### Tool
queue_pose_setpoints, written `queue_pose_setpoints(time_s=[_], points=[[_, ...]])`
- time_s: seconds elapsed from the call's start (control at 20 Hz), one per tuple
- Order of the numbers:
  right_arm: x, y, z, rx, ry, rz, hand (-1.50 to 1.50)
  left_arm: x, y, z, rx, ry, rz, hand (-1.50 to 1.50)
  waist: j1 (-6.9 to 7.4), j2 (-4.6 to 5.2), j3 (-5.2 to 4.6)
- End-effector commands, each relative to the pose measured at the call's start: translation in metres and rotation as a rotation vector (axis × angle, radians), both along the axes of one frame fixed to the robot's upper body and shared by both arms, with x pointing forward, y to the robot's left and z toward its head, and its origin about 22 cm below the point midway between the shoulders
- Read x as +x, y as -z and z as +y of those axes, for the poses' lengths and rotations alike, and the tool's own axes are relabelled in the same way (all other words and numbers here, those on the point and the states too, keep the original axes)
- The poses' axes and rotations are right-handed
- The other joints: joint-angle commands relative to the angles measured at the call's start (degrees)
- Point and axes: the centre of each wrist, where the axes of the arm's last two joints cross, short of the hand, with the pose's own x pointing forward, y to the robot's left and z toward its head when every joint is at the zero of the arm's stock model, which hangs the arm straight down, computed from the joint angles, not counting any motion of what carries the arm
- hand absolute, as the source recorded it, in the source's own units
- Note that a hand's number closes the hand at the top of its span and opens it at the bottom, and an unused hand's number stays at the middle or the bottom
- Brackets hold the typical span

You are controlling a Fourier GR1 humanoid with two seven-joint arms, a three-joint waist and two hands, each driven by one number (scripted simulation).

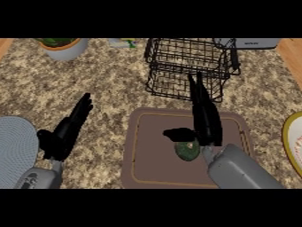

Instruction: Pick the squash from the tray and place it in the tiered basket

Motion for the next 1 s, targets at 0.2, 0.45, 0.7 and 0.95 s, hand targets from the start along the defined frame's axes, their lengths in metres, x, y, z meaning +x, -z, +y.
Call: queue_pose_setpoints(time_s=[0.2,0.45,0.7,0.95], points=[[0.004,-0.005,-0.008,-0.478,0.065,0.452,-1.5,-0.001,0.003,-0.007,-0.02,-0.007,0.022,0.0,-0.75,0.68,0.48],[-0.004,-0.075,0.043,-0.553,0.082,0.551,-1.5,-0.005,0.005,-0.002,-0.01,0.001,0.013,0.0,0.11,0.95,0.92],[-0.026,-0.091,0.072,-0.566,0.126,0.601,-1.5,-0.002,0.002,-0.012,-0.014,-0.001,-0.007,0.0,-0.21,1.3,1.13],[-0.011,-0.093,0.054,-0.6,0.26,0.551,-1.5,0.003,-0.009,0.003,-0.024,0.006,-0.008,0.0,-0.23,1.56,1.21]])
